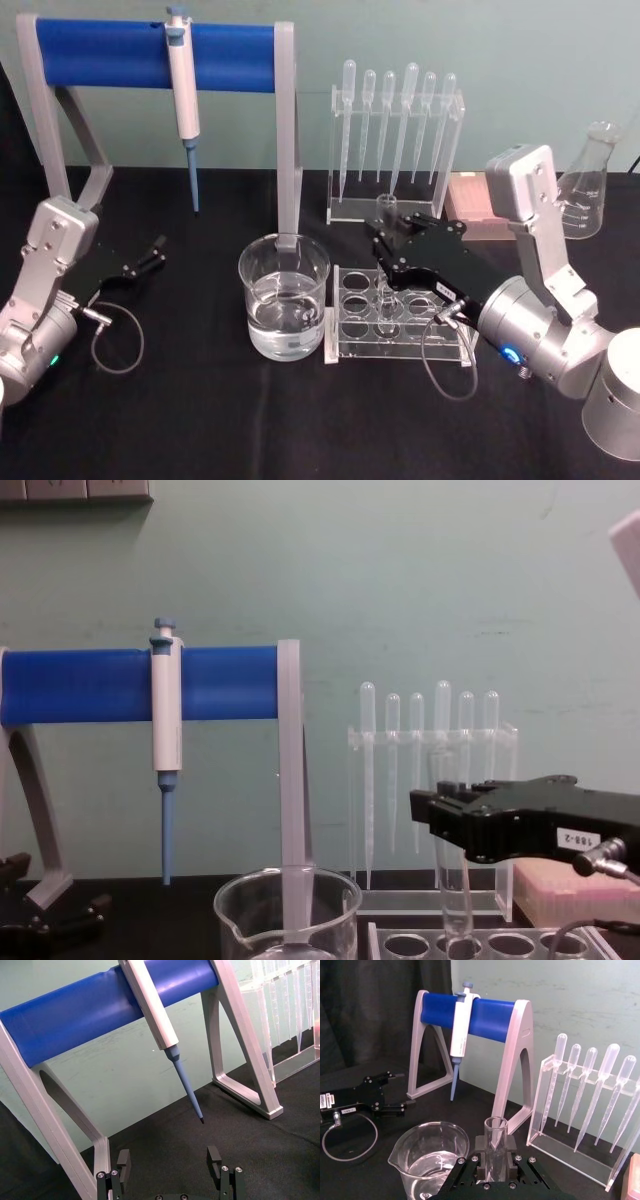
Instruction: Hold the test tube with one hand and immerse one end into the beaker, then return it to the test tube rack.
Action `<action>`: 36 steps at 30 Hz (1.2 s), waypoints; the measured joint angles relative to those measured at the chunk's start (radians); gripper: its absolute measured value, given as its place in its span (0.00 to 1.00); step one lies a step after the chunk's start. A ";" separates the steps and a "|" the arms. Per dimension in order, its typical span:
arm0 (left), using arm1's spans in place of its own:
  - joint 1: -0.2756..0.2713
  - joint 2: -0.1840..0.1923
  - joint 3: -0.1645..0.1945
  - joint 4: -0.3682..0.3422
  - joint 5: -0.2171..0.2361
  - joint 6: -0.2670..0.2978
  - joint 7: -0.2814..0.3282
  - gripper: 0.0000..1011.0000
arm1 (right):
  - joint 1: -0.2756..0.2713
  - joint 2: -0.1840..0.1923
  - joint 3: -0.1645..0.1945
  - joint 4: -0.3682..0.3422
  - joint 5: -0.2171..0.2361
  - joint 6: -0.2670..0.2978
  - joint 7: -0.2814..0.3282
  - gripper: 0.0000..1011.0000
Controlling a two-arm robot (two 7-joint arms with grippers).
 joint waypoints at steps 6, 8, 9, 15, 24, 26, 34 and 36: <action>0.000 0.000 0.000 0.000 0.000 0.000 0.000 0.99 | 0.012 -0.003 -0.007 0.015 -0.003 0.015 0.006 0.22; 0.000 0.000 0.000 0.000 0.000 0.000 0.000 0.99 | 0.017 -0.003 -0.010 0.020 -0.003 0.026 0.008 0.22; 0.000 0.000 0.000 0.000 0.000 0.000 0.000 0.99 | 0.018 -0.003 -0.010 0.021 -0.003 0.029 0.009 0.22; 0.000 0.000 0.000 0.000 0.000 0.000 0.000 0.99 | 0.028 0.000 -0.015 0.028 -0.005 0.058 0.014 0.29; 0.000 0.000 0.000 0.000 0.000 0.000 0.000 0.99 | -0.007 0.014 0.005 0.004 0.002 0.067 0.007 0.57; 0.000 0.000 0.000 0.000 0.000 0.000 0.000 0.99 | -0.028 0.020 0.013 -0.010 0.005 0.064 0.003 0.63; 0.000 0.000 0.000 0.000 0.000 0.000 0.000 0.99 | -0.182 0.063 0.094 -0.110 0.026 0.017 -0.031 0.88; 0.000 0.000 0.000 0.000 0.000 0.000 0.000 0.99 | -0.206 0.066 0.117 -0.116 0.028 -0.008 -0.040 0.92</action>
